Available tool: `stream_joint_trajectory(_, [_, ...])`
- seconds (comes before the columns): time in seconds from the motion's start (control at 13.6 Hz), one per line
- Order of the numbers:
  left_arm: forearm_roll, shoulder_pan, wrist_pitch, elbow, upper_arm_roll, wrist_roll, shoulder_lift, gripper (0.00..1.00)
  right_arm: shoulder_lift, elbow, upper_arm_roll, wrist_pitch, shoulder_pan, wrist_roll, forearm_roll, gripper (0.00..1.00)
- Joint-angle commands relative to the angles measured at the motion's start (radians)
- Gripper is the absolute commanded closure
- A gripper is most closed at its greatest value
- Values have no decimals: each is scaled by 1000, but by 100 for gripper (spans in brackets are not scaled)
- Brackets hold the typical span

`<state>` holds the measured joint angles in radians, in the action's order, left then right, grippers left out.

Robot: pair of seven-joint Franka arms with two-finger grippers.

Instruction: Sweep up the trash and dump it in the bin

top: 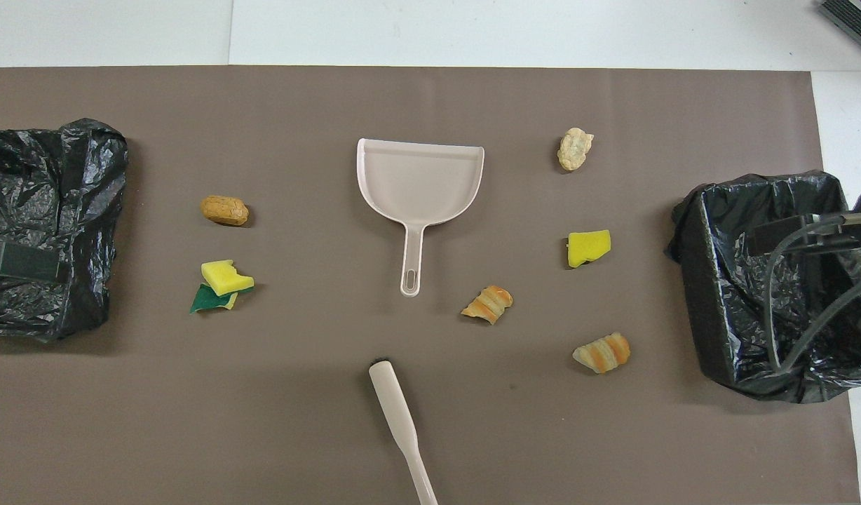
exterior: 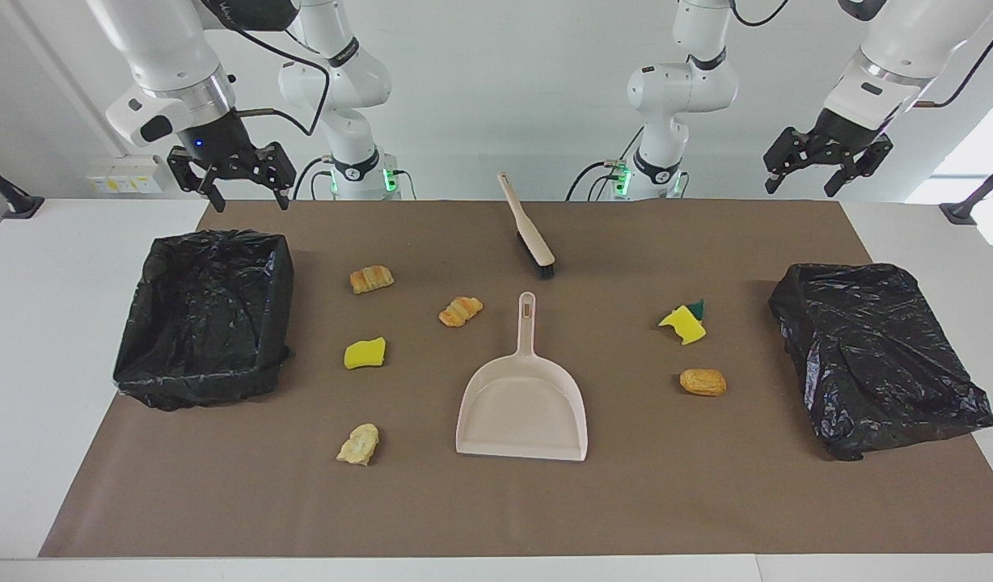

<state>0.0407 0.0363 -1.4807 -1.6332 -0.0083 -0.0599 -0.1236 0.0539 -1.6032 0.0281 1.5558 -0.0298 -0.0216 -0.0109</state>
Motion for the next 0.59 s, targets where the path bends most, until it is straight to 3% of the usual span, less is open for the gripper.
stream_joint_trajectory(0.0, [13, 46, 51, -94, 5, 15, -82, 0, -5, 14, -5, -13, 10, 20, -3, 0])
stream_joint_trajectory(0.29, [14, 146, 25, -343, 4, 155, -273, 0, -5, 14, -5, -13, 10, 20, -3, 0])
stream_joint_trajectory(0.52, [37, 250, 8, -436, 4, 315, -297, 0, -5, 14, -5, -13, 10, 20, -3, 0])
